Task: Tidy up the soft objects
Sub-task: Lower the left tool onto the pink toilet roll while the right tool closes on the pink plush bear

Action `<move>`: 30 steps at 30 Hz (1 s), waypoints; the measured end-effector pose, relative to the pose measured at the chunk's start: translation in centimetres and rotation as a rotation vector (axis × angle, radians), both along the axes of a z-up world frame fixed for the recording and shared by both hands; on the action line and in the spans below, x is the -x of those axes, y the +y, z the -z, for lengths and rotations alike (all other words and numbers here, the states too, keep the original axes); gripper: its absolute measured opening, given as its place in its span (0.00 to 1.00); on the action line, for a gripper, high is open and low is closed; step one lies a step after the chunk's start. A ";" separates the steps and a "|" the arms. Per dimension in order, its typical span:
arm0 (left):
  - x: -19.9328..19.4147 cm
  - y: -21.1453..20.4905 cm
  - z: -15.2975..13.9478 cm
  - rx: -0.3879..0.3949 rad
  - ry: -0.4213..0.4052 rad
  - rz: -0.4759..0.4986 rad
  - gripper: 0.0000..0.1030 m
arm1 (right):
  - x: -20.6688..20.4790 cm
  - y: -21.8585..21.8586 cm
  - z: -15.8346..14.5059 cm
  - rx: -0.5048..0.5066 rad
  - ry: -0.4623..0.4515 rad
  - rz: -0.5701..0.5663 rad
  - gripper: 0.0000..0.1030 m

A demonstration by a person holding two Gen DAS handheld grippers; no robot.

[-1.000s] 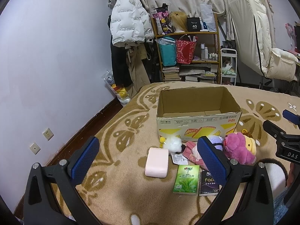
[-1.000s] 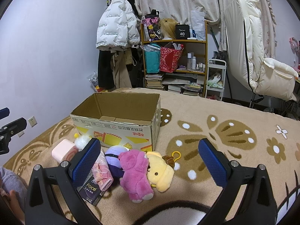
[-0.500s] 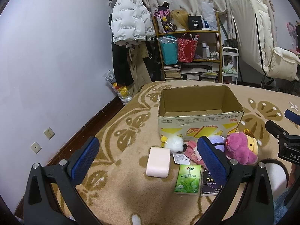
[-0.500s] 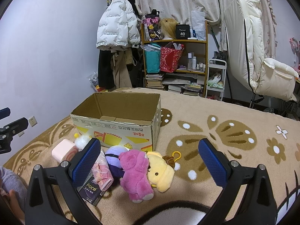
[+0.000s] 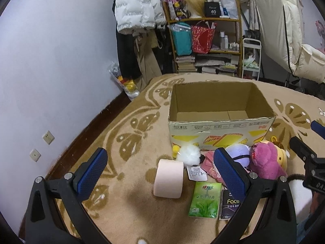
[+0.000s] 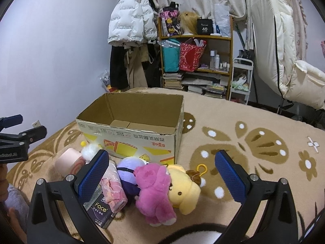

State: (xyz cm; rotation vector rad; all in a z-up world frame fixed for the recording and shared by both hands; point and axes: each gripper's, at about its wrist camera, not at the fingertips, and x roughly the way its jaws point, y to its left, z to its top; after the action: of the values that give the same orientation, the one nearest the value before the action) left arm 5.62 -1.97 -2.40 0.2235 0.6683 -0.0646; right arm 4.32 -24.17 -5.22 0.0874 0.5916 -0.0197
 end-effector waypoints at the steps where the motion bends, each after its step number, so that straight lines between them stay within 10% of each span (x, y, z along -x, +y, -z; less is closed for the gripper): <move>1: -0.6 0.0 0.3 0.003 0.015 -0.002 1.00 | -0.3 0.0 0.1 -0.003 0.006 0.000 1.00; 30: -9.7 3.7 11.5 0.153 0.413 -0.182 1.00 | -5.3 -1.3 6.7 -0.072 0.212 -0.018 0.87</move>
State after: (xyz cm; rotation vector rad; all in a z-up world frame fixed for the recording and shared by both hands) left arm 15.35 1.69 -13.88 -0.0010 1.0877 0.0138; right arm 9.62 -25.49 -11.91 0.1514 0.8047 0.0099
